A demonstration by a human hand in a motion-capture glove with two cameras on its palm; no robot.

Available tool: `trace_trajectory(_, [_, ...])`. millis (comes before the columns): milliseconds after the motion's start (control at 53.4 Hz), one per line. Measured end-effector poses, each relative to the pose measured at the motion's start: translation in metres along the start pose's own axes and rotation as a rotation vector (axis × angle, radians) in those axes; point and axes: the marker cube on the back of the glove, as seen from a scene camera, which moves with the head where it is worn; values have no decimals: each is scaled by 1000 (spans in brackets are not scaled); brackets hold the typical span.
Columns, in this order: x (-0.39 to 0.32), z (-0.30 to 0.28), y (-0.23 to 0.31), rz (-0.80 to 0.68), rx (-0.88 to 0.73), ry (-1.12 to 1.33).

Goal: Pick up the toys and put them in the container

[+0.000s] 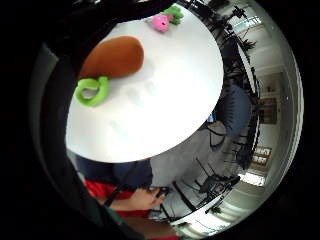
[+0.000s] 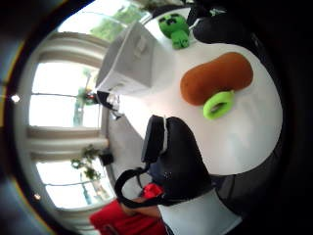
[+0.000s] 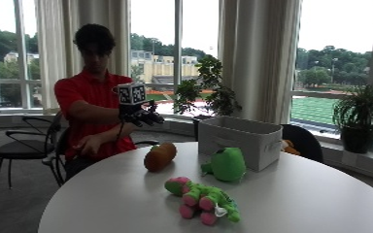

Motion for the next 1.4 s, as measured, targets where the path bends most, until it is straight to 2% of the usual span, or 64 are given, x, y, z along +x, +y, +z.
trace_trajectory(374, [2,-2,-6,-11,27,-6])
trace_trajectory(637, [16,17,-33,-42,4,45])
trace_trajectory(768, [18,34,-48,-45,-42,74])
trace_trajectory(899, [37,58,-77,-124,-88,179])
trace_trajectory(1123, [28,88,-82,-185,-203,192])
trace_trajectory(1404, [25,108,-97,-256,-244,267])
